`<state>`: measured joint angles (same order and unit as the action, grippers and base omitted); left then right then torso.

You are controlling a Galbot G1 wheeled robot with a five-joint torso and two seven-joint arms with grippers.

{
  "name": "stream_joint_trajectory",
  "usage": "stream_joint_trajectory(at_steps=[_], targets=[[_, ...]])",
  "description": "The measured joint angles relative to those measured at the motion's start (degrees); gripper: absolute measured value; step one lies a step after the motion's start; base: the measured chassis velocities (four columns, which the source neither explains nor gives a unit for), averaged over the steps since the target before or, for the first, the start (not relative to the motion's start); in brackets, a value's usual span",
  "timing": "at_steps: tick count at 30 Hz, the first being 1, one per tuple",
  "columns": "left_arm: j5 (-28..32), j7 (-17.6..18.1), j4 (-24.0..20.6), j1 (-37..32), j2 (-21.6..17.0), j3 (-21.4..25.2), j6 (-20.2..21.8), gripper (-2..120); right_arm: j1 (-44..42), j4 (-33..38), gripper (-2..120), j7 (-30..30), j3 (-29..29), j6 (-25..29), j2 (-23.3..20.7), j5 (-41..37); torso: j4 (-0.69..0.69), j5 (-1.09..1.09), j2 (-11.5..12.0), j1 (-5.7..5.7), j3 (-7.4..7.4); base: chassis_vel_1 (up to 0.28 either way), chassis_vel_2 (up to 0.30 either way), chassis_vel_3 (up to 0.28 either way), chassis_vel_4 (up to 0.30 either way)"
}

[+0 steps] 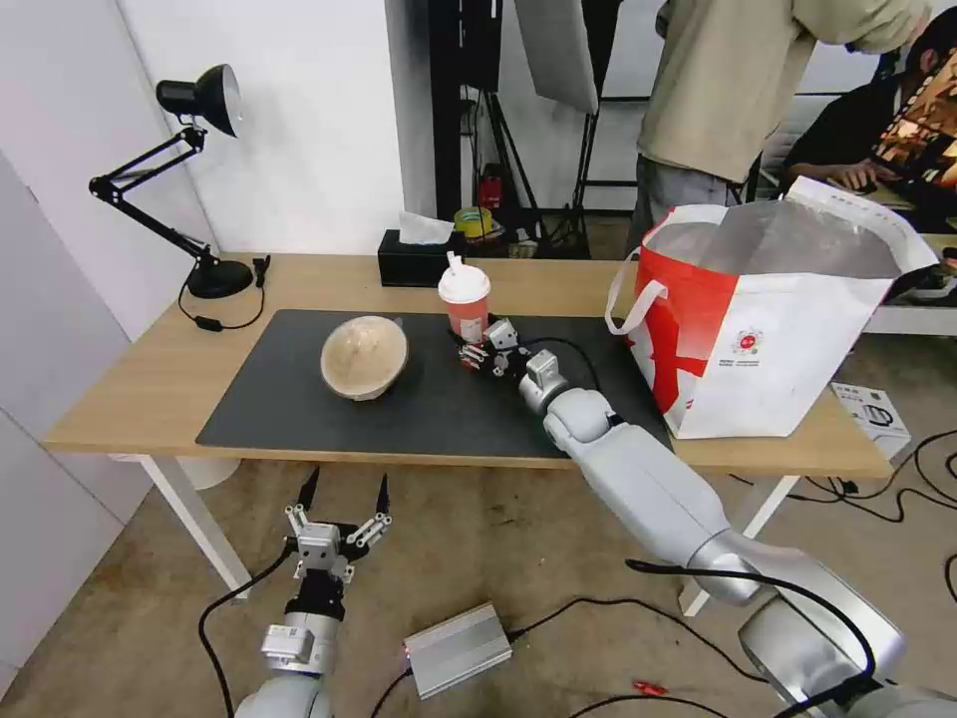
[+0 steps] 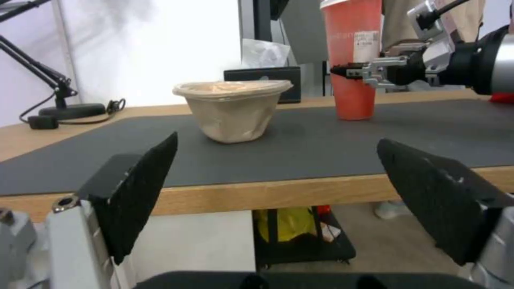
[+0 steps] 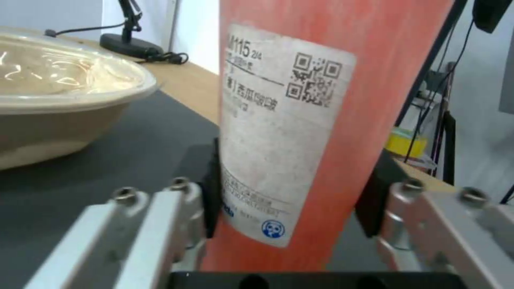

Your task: Pick up the trash from the table and place it into the takeout bag.

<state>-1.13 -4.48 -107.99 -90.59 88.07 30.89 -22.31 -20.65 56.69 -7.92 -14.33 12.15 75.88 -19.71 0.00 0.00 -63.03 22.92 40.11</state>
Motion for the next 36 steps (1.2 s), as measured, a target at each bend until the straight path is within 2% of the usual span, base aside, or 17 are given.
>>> stream_joint_trajectory(at_steps=[1,2,6,14,24,36], targets=[[-0.02,-0.01,-0.01,-0.02,0.03,-0.02,0.0,100,-0.04,0.06,39,-0.04,-0.01,0.02,0.0,0.02,0.0,0.0,0.0,0.0,0.0,0.0,0.0,0.0,0.0],[-0.02,-0.01,-0.01,-0.02,0.03,-0.02,0.0,100,-0.04,0.06,39,-0.04,-0.01,0.02,0.0,0.02,0.0,0.0,0.0,0.0,0.0,0.0,0.0,0.0,0.0],[-0.04,-0.02,-0.08,-0.21,0.07,-0.03,-0.02,100,-0.17,0.32,22,-0.11,-0.05,0.07,0.02,0.13,0.0,0.0,0.0,0.0,0.0,0.0,0.0,0.0,0.0],[-0.04,-0.02,-0.24,-0.46,0.11,0.1,-0.19,100,-0.7,1.34,5,-0.13,-0.05,0.1,-0.22,0.41,0.0,0.0,0.0,0.0,0.0,0.0,0.0,0.0,0.0],[-0.03,-0.02,-0.76,-0.75,0.08,0.42,-0.25,100,-1.58,4.22,4,0.16,-0.03,-0.41,-0.79,1.02,0.0,0.0,0.01,0.0,0.0,0.0,0.0,0.0,0.0],[0.0,-0.02,-2.29,-2.03,-0.02,1.02,-1.06,100,-2.69,12.53,4,1.94,0.03,-3.04,-4.31,0.85,0.0,0.0,0.01,0.0,0.0,0.0,0.0,0.0,0.0]])
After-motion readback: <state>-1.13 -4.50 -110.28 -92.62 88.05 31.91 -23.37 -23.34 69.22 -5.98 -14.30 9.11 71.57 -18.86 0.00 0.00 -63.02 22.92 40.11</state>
